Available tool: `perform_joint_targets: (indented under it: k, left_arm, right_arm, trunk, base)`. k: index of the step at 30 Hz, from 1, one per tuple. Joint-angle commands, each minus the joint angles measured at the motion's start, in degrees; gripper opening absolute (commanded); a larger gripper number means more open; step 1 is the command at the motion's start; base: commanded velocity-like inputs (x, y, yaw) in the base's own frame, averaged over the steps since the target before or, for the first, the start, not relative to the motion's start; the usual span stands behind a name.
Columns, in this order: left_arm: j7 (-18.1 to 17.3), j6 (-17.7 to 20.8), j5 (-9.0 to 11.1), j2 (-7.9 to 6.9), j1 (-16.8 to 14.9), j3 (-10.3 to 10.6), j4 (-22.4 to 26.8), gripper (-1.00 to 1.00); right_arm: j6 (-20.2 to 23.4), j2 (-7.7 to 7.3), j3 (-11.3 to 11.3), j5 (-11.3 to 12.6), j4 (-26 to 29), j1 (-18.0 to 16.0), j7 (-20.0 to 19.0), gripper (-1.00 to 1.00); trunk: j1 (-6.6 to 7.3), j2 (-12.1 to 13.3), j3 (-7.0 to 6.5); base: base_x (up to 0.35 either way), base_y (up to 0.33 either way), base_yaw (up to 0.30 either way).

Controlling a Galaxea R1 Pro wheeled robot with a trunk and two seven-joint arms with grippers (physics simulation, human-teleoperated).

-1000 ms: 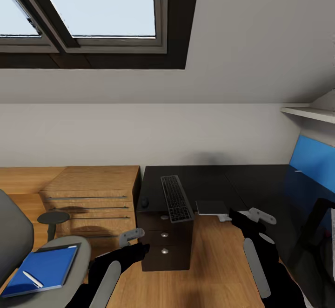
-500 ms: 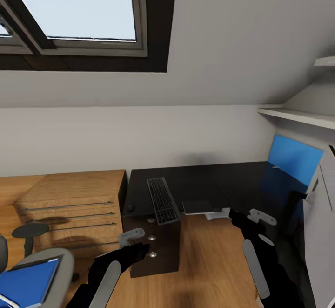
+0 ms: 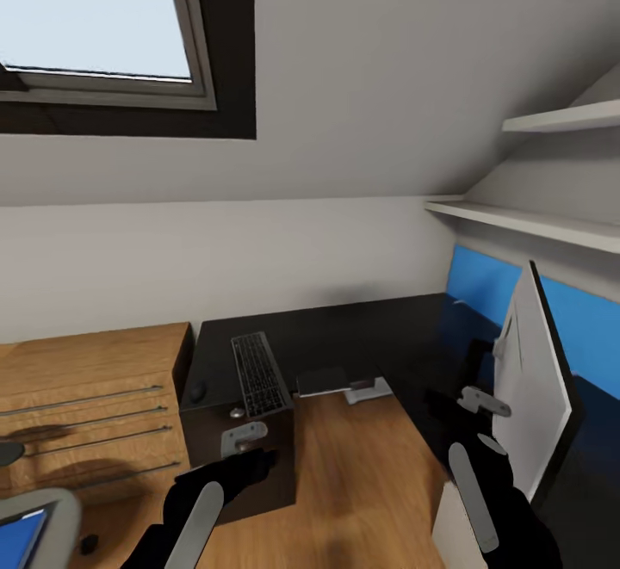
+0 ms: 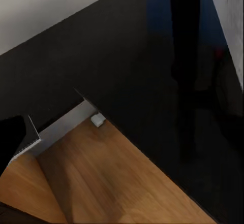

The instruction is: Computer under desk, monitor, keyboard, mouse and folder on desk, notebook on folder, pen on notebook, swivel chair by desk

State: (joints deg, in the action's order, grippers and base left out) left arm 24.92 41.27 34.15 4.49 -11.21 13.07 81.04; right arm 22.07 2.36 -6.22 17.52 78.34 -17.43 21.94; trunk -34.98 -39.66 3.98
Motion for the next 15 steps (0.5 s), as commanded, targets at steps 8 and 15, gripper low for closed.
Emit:
perform_joint_targets:
  k: [8,15]
  left_arm:
    - [0.6,0.1,0.6,0.0,0.0,0.0,0.1,1.0]
    - [0.6,0.2,0.7,0.0,0.0,0.0,0.1,1.0]
  right_arm:
    - [0.2,0.09,0.0,0.5,-0.5,-0.1,0.3,1.0]
    - [0.2,0.16,0.0,0.6,-0.7,-0.1,0.3,1.0]
  trunk:
    - [-0.02,-0.1,-0.13]
    - [-0.02,-0.1,-0.14]
  base:
    - [-0.004,-0.02,-0.242]
    - [0.0,-0.001,-0.255]
